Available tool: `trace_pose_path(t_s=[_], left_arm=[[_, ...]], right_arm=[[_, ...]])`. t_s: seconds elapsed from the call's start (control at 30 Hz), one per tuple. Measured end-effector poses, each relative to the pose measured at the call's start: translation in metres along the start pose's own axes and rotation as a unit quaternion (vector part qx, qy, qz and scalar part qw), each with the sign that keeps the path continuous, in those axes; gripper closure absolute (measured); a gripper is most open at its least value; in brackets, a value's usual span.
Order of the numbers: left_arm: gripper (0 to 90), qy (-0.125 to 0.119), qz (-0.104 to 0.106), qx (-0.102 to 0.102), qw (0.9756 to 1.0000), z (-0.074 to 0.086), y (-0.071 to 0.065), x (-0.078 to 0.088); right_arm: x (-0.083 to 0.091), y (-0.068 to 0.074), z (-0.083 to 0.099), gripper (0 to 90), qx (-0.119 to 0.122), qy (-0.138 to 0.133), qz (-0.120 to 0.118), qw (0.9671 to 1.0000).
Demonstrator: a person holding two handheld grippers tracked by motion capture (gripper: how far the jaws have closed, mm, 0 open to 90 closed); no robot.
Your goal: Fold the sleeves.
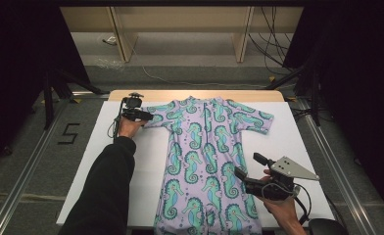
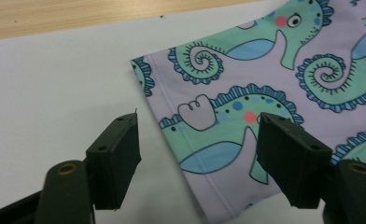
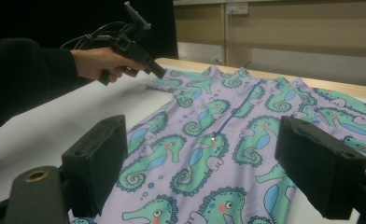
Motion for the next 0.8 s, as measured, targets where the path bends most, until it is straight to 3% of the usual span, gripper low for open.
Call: trace_pose_path(t_s=[0.6, 0.8], left_arm=[[50.2, 0.024, -0.021, 0.002, 0.9995, 0.000, -0.004, -0.016], [67.8, 0.006, -0.021, 0.004, 0.9997, 0.000, -0.008, -0.018]], right_arm=[[0.001, 0.000, -0.001, 18.5, 0.000, -0.002, 0.000, 1.0000], [0.000, 0.000, 0.000, 18.9, 0.003, -0.001, -0.003, 1.0000]])
Point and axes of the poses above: each handheld gripper's, and its own axes: x roughly backward along the jaws, z roughly out of its underside, y roughly to its left, the point moved 4 cm from there along -x, roughly forward along the jaws, and after that the axes turned 9 degrees about x, right-handed, at the moved point
